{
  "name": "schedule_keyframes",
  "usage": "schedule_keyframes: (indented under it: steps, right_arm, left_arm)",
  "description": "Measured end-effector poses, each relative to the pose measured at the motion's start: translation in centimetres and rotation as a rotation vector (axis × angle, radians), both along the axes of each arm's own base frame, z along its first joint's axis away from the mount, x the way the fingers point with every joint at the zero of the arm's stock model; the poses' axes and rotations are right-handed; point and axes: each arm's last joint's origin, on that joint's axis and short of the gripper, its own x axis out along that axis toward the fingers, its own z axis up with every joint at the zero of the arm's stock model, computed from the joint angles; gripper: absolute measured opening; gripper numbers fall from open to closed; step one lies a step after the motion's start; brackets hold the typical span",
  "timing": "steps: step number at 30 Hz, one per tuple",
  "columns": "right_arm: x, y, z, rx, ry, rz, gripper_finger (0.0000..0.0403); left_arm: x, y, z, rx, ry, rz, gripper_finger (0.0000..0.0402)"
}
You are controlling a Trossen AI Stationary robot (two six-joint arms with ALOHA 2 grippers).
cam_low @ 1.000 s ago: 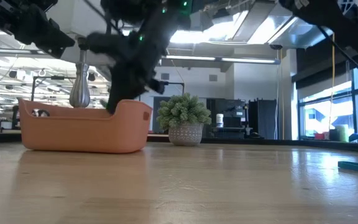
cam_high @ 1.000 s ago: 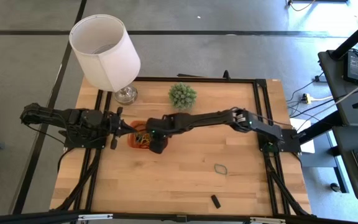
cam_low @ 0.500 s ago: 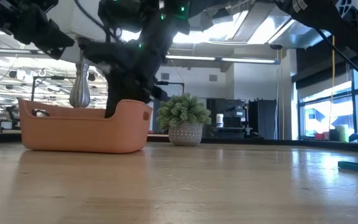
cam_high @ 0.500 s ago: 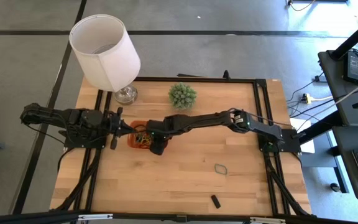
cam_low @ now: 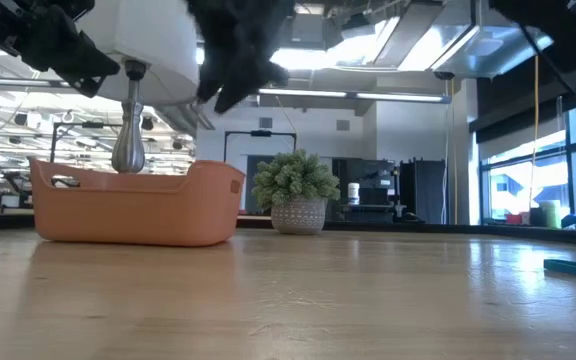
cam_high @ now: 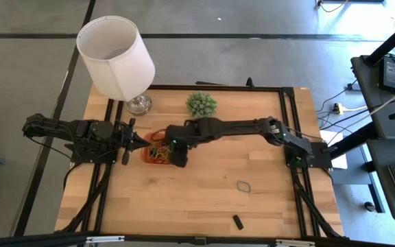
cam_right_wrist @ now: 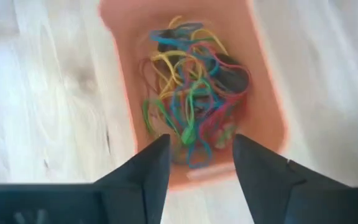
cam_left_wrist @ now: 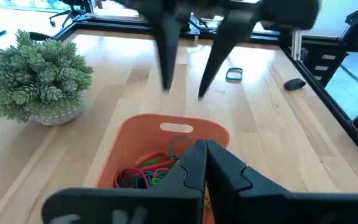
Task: Pick and place rubber bands into bin
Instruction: Put the blue rubber band into the orange bin
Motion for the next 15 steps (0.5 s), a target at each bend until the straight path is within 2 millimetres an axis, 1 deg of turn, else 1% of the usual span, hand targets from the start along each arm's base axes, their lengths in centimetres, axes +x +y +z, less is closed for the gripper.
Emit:
schedule_keyframes:
  steps: [2, 5, 7, 8, 11, 15]
  right_arm:
    - [-1.0, 1.2, 1.1, -0.068, 0.002, 0.02, 0.0166]
    - [-2.3, 3.0, 2.2, -0.13, -0.007, 0.04, 0.0145]
    - [-3.4, 3.9, 2.2, -0.145, 0.003, 0.047, 0.0132]
    - [-4.0, 4.3, 2.1, -0.142, 0.008, 0.046, 0.0127]
    - [-5.9, 5.4, 1.0, -0.115, 0.029, 0.015, 0.0113]
    - [-9.1, 7.1, -0.7, -0.04, -0.021, -0.044, 0.0103]
  left_arm:
    - [0.0, 0.0, 0.0, -0.012, -0.001, 0.004, 0.0002]
    - [0.0, 0.0, 0.0, -0.014, -0.001, 0.005, 0.0002]
    - [0.0, 0.0, 0.0, -0.024, -0.001, 0.009, 0.0003]
    - [0.0, 0.0, 0.0, -0.031, -0.004, 0.012, 0.0003]
    - [0.0, 0.0, 0.1, -0.025, -0.009, 0.019, 0.0001]
    - [0.0, 0.1, 0.1, 0.027, -0.011, 0.023, 0.0002]
